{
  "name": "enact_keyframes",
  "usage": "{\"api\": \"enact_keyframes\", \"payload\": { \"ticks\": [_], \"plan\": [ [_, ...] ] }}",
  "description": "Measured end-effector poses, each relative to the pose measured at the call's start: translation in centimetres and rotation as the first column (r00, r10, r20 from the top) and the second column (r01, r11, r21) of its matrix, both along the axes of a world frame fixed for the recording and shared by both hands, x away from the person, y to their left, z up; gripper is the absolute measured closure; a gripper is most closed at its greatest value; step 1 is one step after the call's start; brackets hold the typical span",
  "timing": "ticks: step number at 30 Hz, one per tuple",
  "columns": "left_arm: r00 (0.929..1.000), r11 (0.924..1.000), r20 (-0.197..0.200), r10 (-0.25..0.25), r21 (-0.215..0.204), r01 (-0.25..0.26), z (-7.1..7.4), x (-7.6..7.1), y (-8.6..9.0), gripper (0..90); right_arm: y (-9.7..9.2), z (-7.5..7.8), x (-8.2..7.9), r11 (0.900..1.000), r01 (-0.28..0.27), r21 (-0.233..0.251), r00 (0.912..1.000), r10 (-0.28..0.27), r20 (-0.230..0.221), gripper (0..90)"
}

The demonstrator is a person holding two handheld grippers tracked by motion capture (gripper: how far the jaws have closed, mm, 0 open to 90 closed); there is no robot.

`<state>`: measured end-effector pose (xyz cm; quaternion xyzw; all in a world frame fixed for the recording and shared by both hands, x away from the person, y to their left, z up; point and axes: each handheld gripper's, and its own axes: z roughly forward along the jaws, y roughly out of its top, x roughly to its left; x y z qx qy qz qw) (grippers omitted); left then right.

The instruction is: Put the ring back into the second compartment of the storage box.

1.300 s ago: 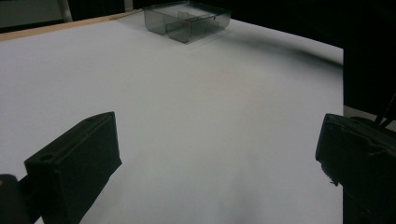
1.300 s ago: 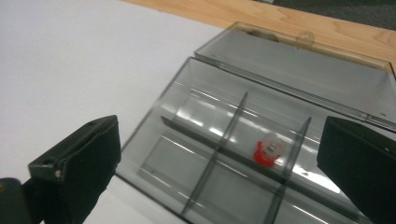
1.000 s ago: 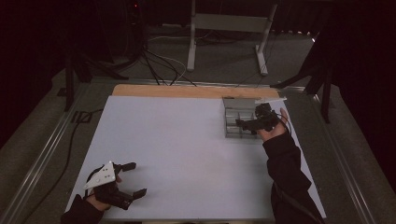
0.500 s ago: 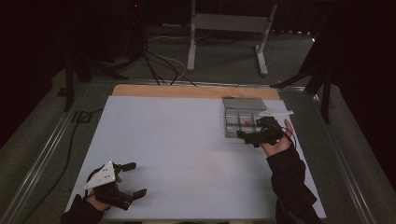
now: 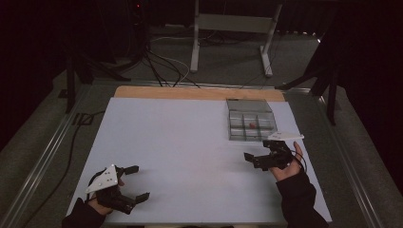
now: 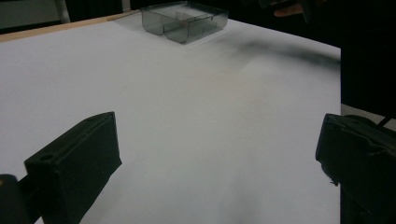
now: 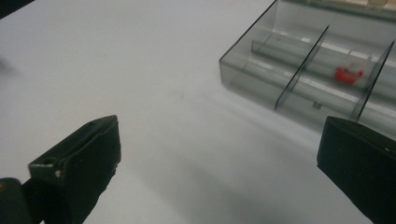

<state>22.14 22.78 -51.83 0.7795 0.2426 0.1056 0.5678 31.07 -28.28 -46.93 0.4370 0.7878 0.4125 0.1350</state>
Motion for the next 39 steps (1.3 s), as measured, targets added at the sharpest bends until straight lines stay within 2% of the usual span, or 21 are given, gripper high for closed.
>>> {"api": "enact_keyframes", "payload": {
  "ticks": [4,8,13,17,22,26,32,34,39],
  "plan": [
    [1.0,1.0,0.001,-0.001,0.005,0.001,0.0,0.0,0.0,0.3,-0.2,-1.1,-1.3,0.9999,-0.01,-0.014,0.9999,0.009,-0.011,0.0],
    [1.0,1.0,0.004,-0.006,0.008,0.006,0.0,0.0,-0.1,0.3,-0.4,-2.1,-2.7,1.0,0.0,-0.007,0.9999,0.0,-0.013,0.0],
    [1.0,1.0,0.004,-0.004,0.007,0.004,0.0,0.0,-0.1,0.3,-0.5,-3.1,-4.3,0.9998,-0.012,-0.014,0.9999,0.012,-0.001,0.0],
    [1.0,1.0,0.004,-0.003,0.007,0.003,0.0,0.0,0.0,0.3,-0.8,-3.8,-5.4,0.9998,-0.017,-0.006,0.9998,0.017,-0.008,0.0],
    [1.0,1.0,0.004,-0.002,0.003,0.002,0.0,0.0,-0.1,0.3,-1.2,-4.7,-6.6,0.9988,-0.024,-0.042,0.9992,0.023,-0.031,0.0],
    [1.0,1.0,0.002,-0.001,0.002,0.001,0.0,0.0,0.0,0.3,-1.9,-5.4,-7.2,0.9964,-0.039,-0.075,0.9986,0.036,-0.038,0.0],
    [1.0,1.0,0.002,-0.002,0.004,0.002,0.0,0.0,0.0,0.3,-2.6,-5.4,-7.3,0.9967,-0.047,-0.066,0.9988,0.046,-0.015,0.0],
    [1.0,1.0,0.002,-0.001,0.007,0.001,0.0,0.0,0.0,0.3,-2.6,-5.5,-7.3,0.9961,-0.047,-0.074,0.9988,0.046,-0.015,0.0],
    [1.0,1.0,0.002,-0.001,0.008,0.001,0.0,0.0,-0.1,0.3,-2.6,-5.5,-7.3,0.9968,-0.052,-0.062,0.9986,0.051,-0.015,0.0]
  ]
}}
